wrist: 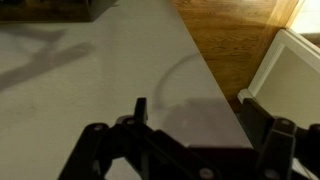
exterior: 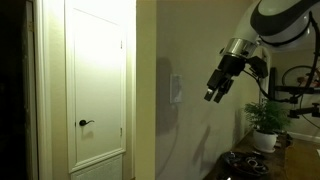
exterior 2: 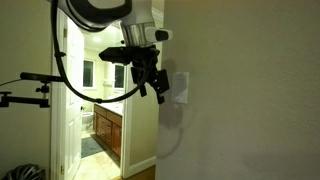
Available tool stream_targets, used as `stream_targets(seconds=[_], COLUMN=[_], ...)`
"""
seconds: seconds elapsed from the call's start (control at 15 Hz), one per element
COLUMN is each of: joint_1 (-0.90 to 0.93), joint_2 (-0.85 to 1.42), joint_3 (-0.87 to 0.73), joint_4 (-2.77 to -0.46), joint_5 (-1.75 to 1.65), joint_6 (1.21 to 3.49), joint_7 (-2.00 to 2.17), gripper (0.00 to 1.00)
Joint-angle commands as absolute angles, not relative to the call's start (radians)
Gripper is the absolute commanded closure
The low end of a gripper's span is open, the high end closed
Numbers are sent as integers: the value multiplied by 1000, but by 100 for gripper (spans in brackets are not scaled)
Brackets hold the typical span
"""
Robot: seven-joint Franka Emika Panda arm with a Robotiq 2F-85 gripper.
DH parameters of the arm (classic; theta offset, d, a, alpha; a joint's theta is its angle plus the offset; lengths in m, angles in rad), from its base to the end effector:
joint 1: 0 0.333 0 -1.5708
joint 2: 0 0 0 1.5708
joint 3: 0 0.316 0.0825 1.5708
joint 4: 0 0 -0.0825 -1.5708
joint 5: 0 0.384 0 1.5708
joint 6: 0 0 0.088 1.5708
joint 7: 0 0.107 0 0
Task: Turn off the light switch
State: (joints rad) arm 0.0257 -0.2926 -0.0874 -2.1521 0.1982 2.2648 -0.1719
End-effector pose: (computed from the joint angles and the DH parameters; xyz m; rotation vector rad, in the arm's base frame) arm 0.5020 -0.0299 0.5655 -2.9229 -0.0188 -0.6274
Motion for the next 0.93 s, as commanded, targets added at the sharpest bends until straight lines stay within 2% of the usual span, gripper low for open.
stream_targets(seconds=[0.0,0.67,0.87], joint_1=[31,11,9], joint_2=[-214,-53,-61], joint_3=[-82,-65,-62], joint_4=[-2070,-1895,-1898], joint_5=[221,197,190], joint_6=[2310,2444,2487], joint_7=[-192,-181,-164], gripper=[24,92,97])
